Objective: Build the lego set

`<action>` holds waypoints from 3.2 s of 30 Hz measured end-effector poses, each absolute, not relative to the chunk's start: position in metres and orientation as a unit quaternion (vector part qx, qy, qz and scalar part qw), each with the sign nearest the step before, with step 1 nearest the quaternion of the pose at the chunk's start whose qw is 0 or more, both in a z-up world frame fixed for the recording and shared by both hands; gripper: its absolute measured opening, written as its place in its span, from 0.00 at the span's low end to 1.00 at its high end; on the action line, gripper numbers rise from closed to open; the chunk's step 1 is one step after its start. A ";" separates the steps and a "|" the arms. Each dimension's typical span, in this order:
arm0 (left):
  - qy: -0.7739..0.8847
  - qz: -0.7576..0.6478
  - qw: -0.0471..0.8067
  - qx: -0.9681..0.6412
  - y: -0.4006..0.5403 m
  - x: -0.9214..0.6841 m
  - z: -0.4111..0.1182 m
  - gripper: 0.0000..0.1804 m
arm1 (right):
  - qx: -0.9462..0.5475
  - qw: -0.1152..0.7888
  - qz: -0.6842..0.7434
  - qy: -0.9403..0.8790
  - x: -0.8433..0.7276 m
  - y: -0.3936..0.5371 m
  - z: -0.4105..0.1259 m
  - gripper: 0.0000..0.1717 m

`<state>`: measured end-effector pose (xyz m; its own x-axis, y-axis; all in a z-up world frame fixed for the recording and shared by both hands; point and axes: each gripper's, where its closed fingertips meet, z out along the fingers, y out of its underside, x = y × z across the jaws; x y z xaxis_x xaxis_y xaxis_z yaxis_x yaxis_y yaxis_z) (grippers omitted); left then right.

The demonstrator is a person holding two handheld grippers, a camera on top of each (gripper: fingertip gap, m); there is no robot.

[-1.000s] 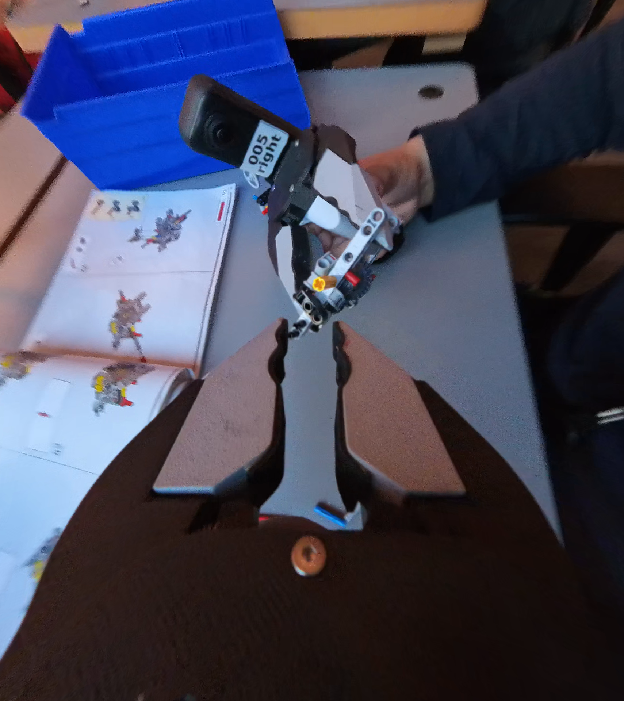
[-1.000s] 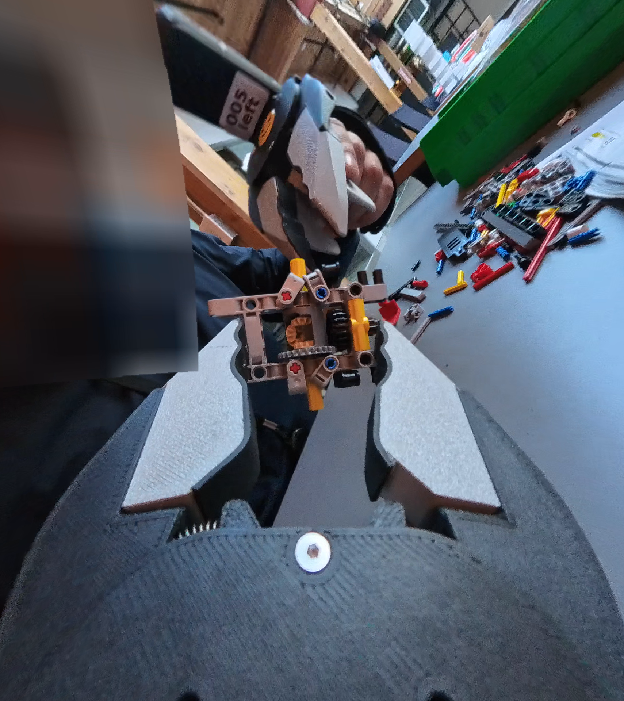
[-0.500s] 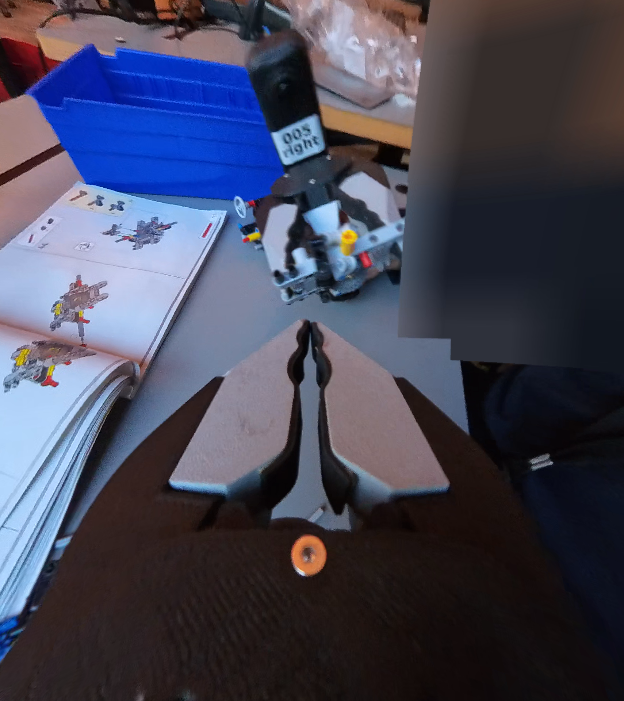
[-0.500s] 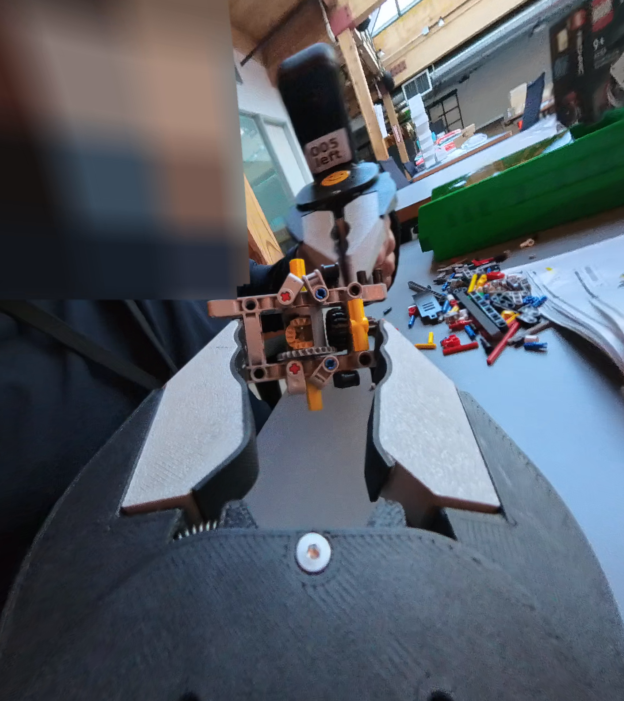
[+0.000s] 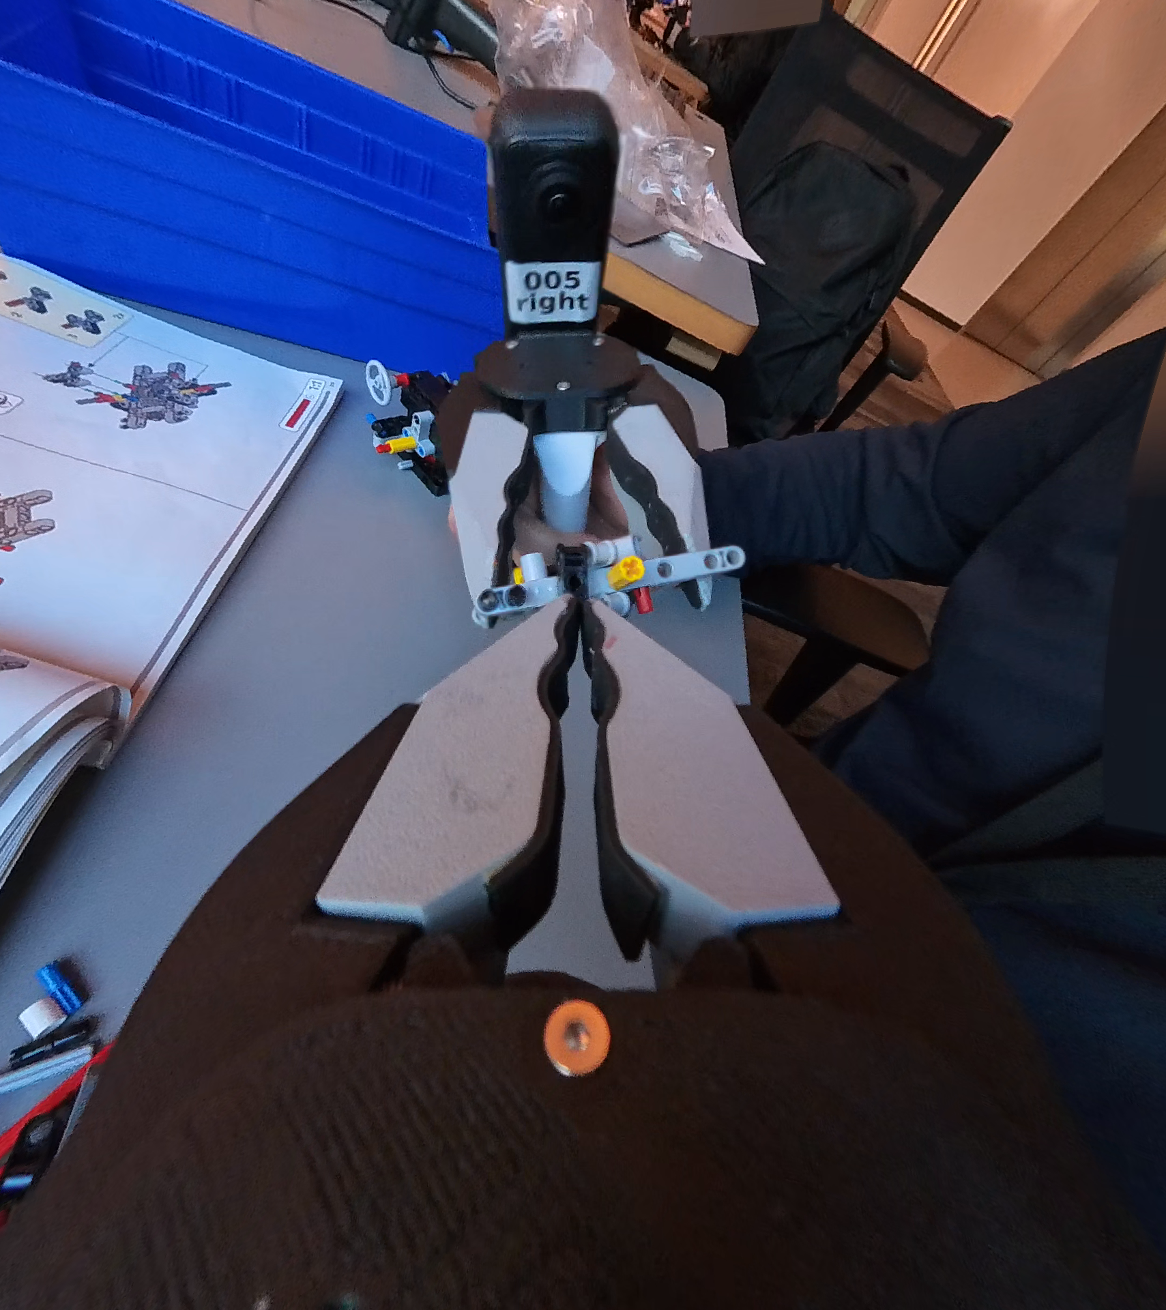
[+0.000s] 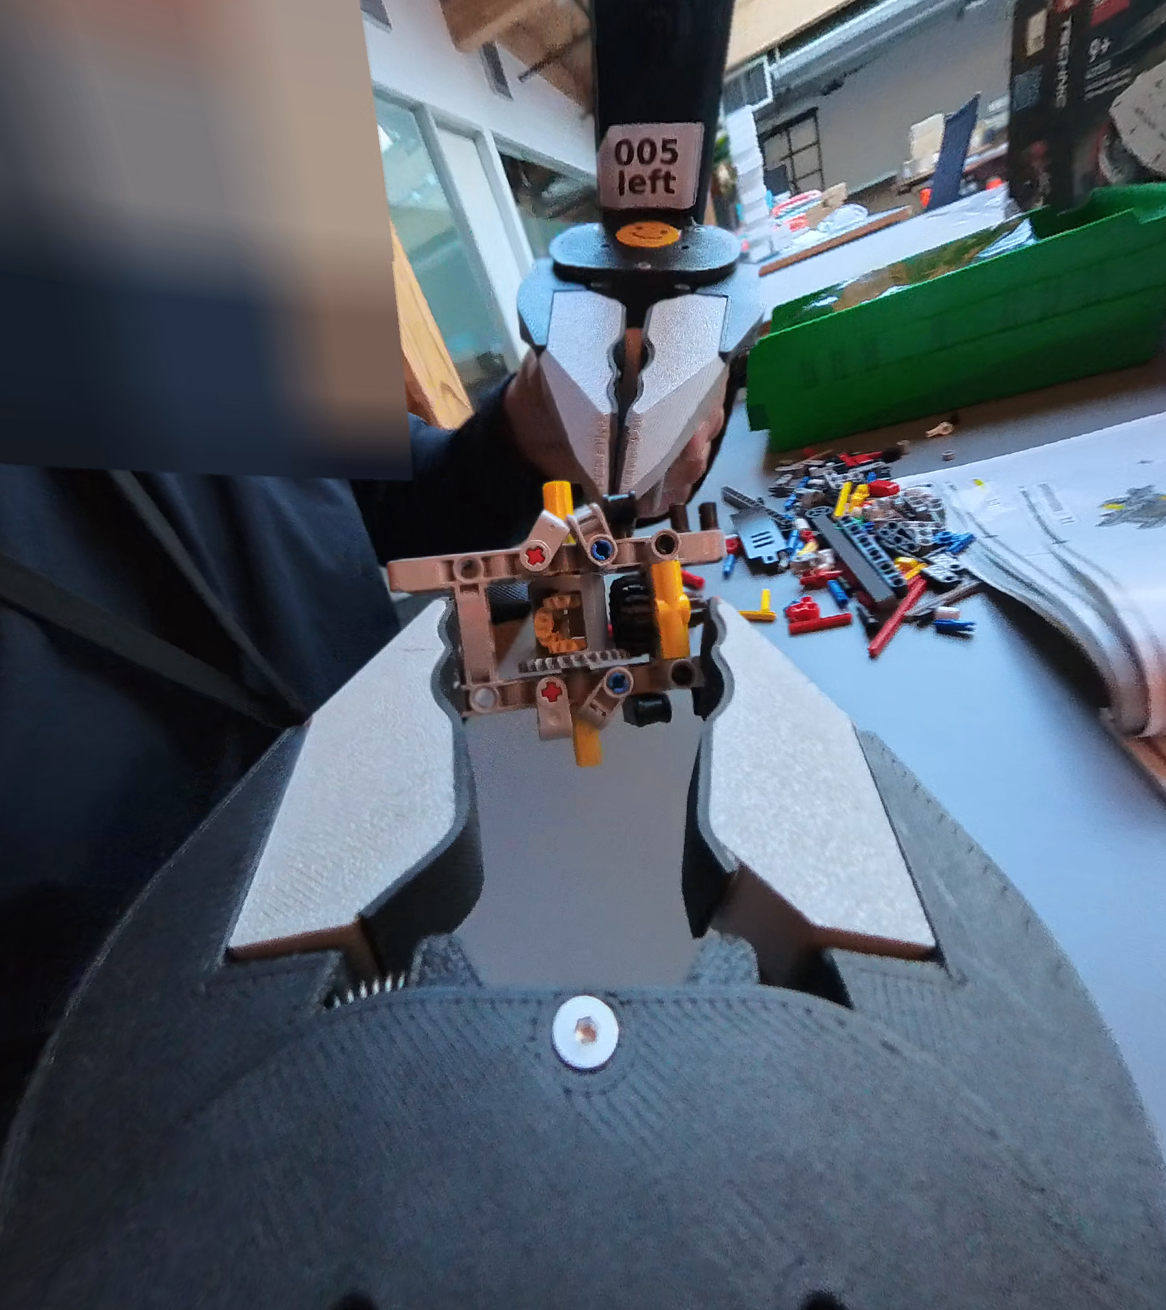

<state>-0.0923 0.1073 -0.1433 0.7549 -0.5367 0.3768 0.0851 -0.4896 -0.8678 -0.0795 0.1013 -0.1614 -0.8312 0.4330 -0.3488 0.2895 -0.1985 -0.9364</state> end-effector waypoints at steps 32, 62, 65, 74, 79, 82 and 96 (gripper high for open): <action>0.257 -0.229 0.421 -0.839 0.093 -0.100 -0.223 0.06 | -0.262 0.313 0.360 -0.839 -0.094 0.097 -0.238 0.38; 0.326 -0.164 0.358 -0.859 0.087 -0.098 -0.266 0.03 | -0.298 0.182 0.377 -0.858 -0.090 0.086 -0.268 0.38; 0.307 -0.196 0.355 -0.861 0.086 -0.099 -0.265 0.03 | -0.304 0.171 0.384 -0.855 -0.091 0.085 -0.267 0.38; 0.263 -0.152 0.361 -0.882 0.071 -0.124 -0.260 0.10 | -0.301 0.194 0.460 -0.813 -0.085 0.085 -0.239 0.42; 0.242 -0.157 0.385 -0.877 0.055 -0.118 -0.243 0.10 | -0.332 0.194 0.477 -0.791 -0.076 0.101 -0.234 0.28; 0.240 -0.144 0.401 -0.872 0.058 -0.111 -0.239 0.09 | -0.351 0.208 0.479 -0.777 -0.073 0.108 -0.231 0.22; 0.240 -0.183 0.393 -0.869 0.080 -0.113 -0.249 0.10 | -0.375 0.177 0.482 -0.772 -0.068 0.110 -0.235 0.24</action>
<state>-0.1132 0.0800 -0.2488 0.8174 -0.5611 0.1302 -0.2729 -0.5764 -0.7702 -0.0682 0.1102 -0.2354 -0.6561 0.7495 -0.0882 0.4080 0.2539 -0.8770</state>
